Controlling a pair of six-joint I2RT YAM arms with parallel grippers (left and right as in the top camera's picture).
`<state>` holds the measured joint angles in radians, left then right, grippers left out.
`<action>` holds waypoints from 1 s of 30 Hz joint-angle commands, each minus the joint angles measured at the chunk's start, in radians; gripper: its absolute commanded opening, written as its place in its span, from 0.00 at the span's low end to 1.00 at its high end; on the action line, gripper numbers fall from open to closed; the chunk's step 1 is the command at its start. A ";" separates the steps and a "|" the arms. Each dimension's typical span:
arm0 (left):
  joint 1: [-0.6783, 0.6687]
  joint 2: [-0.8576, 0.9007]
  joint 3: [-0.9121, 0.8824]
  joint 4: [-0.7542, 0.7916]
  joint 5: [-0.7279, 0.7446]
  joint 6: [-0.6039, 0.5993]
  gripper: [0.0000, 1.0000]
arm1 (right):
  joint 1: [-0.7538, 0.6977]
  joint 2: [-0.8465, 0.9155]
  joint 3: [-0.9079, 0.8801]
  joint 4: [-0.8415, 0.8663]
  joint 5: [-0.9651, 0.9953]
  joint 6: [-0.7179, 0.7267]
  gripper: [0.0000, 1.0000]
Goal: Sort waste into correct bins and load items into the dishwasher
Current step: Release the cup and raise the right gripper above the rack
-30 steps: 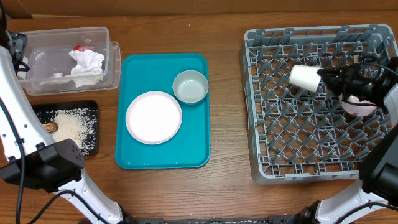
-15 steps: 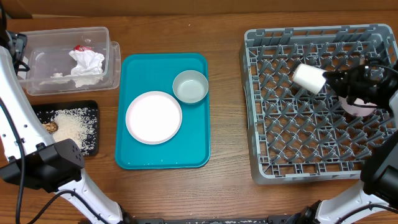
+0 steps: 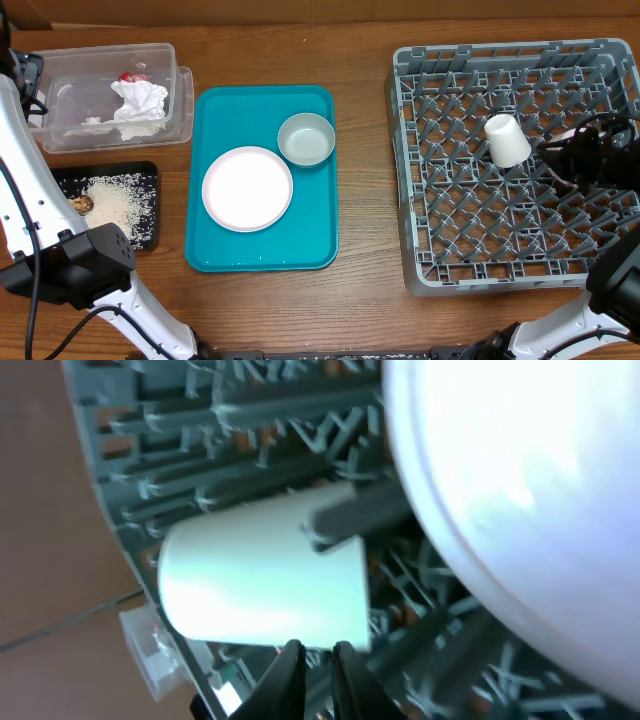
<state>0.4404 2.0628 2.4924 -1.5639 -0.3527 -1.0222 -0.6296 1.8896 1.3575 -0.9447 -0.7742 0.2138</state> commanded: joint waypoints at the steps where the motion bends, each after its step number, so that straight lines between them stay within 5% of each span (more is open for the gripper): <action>1: -0.002 0.005 -0.004 -0.001 -0.019 -0.010 1.00 | -0.006 -0.026 0.072 -0.037 0.048 -0.004 0.13; 9: -0.002 0.005 -0.004 -0.001 -0.020 -0.010 1.00 | 0.106 -0.158 0.154 -0.044 0.136 -0.004 0.04; 20: -0.002 0.005 -0.004 -0.001 -0.020 -0.010 1.00 | 0.510 -0.124 0.160 0.058 0.762 0.130 0.04; 30: -0.002 0.005 -0.004 -0.001 -0.019 -0.010 1.00 | 0.536 -0.042 0.160 0.022 0.910 0.185 0.04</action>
<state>0.4404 2.0628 2.4924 -1.5642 -0.3527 -1.0222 -0.0872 1.8420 1.5082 -0.9169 0.0334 0.3702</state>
